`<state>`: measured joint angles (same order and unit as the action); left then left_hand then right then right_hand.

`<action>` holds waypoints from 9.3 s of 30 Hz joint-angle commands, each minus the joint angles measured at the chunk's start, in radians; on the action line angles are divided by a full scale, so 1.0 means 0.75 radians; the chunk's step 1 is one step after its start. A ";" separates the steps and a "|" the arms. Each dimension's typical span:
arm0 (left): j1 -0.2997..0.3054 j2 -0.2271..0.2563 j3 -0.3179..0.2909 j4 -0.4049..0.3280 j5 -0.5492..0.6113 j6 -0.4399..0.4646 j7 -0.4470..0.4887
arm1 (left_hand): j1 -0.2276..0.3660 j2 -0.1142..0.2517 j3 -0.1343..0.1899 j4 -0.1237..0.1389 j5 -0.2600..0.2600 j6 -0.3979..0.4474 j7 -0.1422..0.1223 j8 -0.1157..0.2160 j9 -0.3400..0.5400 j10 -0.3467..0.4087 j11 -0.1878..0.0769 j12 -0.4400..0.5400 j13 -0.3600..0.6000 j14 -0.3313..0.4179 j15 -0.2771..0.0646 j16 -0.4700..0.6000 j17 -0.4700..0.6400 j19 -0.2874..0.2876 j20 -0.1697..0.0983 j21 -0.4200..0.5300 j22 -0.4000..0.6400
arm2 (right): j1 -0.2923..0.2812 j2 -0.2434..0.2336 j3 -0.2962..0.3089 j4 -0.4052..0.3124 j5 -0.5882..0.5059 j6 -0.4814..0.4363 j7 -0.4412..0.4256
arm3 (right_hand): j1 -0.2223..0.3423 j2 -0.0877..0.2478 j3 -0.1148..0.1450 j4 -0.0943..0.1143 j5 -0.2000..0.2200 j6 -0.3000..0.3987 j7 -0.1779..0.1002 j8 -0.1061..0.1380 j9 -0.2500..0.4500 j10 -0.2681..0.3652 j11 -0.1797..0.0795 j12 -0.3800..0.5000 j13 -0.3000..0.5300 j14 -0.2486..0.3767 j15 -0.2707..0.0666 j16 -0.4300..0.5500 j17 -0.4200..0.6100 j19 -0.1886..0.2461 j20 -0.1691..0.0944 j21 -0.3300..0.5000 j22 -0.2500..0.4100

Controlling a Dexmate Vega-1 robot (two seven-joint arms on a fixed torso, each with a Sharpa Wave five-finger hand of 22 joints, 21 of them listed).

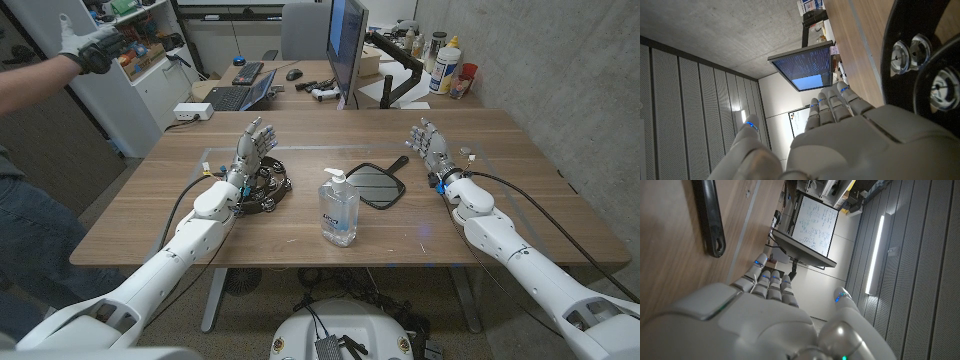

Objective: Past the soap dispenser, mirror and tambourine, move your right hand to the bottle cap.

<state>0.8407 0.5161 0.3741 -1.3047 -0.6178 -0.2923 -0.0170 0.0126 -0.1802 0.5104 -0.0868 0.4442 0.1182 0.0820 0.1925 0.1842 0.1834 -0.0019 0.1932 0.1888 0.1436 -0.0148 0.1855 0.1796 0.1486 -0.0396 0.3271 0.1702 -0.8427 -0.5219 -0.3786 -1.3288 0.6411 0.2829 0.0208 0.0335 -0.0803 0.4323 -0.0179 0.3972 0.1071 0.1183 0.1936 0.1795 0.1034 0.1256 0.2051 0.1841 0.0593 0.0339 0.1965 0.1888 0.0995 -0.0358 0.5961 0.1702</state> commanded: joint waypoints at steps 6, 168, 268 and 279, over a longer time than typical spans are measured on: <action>0.026 0.045 0.007 -0.061 0.037 -0.020 0.010 | 0.004 -0.007 -0.002 -0.007 0.014 0.023 -0.002 0.012 0.006 0.014 0.000 0.010 0.003 0.013 0.002 0.010 0.003 0.012 -0.043 -0.002 0.004 | 0.002 -0.012 -0.014 -0.032 -0.040 -0.057 -0.044 | 0.011 -0.002 0.001 -0.001 0.020 0.007 -0.002 0.008 0.007 0.030 0.005 0.017 0.004 0.032 -0.007 0.013 0.001 0.025 -0.079 0.001 0.002; 0.146 0.181 -0.014 -0.300 0.093 0.033 0.032 | 0.055 0.021 -0.094 -0.064 0.101 0.056 -0.002 0.013 0.007 0.007 0.011 0.006 -0.002 0.008 0.022 0.005 0.003 0.016 -0.010 -0.093 0.008 | 0.222 -0.394 -0.183 -0.591 -0.485 -1.269 -0.339 | 0.231 0.078 -0.033 -0.138 0.145 0.209 -0.175 0.018 0.012 0.135 -0.074 0.017 0.004 0.045 -0.042 -0.020 -0.015 -0.021 -0.043 -0.184 0.007; 0.165 0.186 0.023 -0.377 0.144 0.066 0.053 | 0.073 0.028 -0.141 -0.073 0.135 0.067 -0.002 0.013 0.008 -0.002 0.013 0.007 -0.002 0.001 0.024 0.005 0.003 0.025 0.015 -0.136 0.011 | 0.634 -0.395 -0.414 -0.362 -0.601 -1.699 -0.124 | 0.325 0.055 -0.067 -0.166 0.154 0.162 -0.238 -0.001 0.014 0.046 -0.087 -0.003 0.009 -0.010 0.111 -0.021 -0.012 -0.067 0.284 -0.317 0.014; 0.169 0.191 0.027 -0.401 0.163 0.068 0.064 | 0.075 0.029 -0.146 -0.073 0.138 0.068 -0.003 0.013 0.008 0.000 0.013 0.008 -0.002 0.002 0.024 0.005 0.003 0.025 0.017 -0.140 0.011 | 0.665 -0.384 -0.429 -0.289 -0.611 -1.659 -0.094 | 0.333 0.054 -0.068 -0.168 0.154 0.161 -0.243 0.000 0.014 0.030 -0.087 -0.005 0.010 -0.021 0.118 -0.024 -0.012 -0.071 0.290 -0.326 0.014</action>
<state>0.9631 0.6561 0.3929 -1.5897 -0.4995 -0.2466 0.0255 0.0614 -0.1550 0.4050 -0.1448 0.5400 0.1611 0.0786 0.2002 0.1882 0.1833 0.0055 0.1964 0.1862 0.1474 0.0001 0.1853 0.1789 0.1639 -0.0297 0.2254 0.1744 -0.3674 -0.8196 -0.6902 -1.5968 0.1891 -0.9832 -0.0703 0.2707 -0.0406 0.3854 -0.1443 0.5066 0.2268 -0.0556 0.1906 0.1885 0.1296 0.0594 0.2033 0.1884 0.0497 0.1177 0.1810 0.1769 0.0435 0.1737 0.3579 0.1795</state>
